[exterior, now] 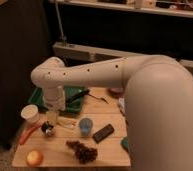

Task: Place banana in purple bowl

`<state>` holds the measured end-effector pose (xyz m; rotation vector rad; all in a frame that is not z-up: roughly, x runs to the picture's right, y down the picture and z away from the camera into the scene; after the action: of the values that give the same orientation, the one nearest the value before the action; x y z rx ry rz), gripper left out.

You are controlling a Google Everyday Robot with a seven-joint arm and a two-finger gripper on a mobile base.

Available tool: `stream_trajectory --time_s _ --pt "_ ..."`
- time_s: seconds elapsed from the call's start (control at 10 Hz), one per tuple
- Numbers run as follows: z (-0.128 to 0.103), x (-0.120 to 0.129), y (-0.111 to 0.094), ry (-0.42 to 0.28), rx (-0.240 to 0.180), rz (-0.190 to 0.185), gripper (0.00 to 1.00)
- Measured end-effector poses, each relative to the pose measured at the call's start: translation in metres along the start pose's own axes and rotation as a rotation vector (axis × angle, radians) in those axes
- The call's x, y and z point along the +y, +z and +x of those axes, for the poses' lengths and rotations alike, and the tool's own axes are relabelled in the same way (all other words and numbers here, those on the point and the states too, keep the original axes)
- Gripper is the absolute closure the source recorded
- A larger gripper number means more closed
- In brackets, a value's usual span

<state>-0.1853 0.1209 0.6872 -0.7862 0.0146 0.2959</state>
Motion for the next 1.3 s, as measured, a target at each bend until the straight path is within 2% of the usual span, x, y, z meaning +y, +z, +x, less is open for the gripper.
stream_trajectory --time_s 0.4,0.6,0.7,0.9,1.1,1.3 --pt "-0.002 0.003 0.000 -0.007 0.007 0.009 0.40" --pt "-0.002 0.005 0.010 -0.023 0.007 0.086 0.40" --pt "-0.002 0.004 0.025 -0.046 -0.006 0.123 0.40" --pt "0.000 0.001 0.043 -0.085 -0.035 0.153 0.40" --pt "0.001 -0.003 0.055 -0.110 -0.065 0.148 0.40" --pt "0.001 -0.009 0.069 -0.130 -0.070 0.129 0.40"
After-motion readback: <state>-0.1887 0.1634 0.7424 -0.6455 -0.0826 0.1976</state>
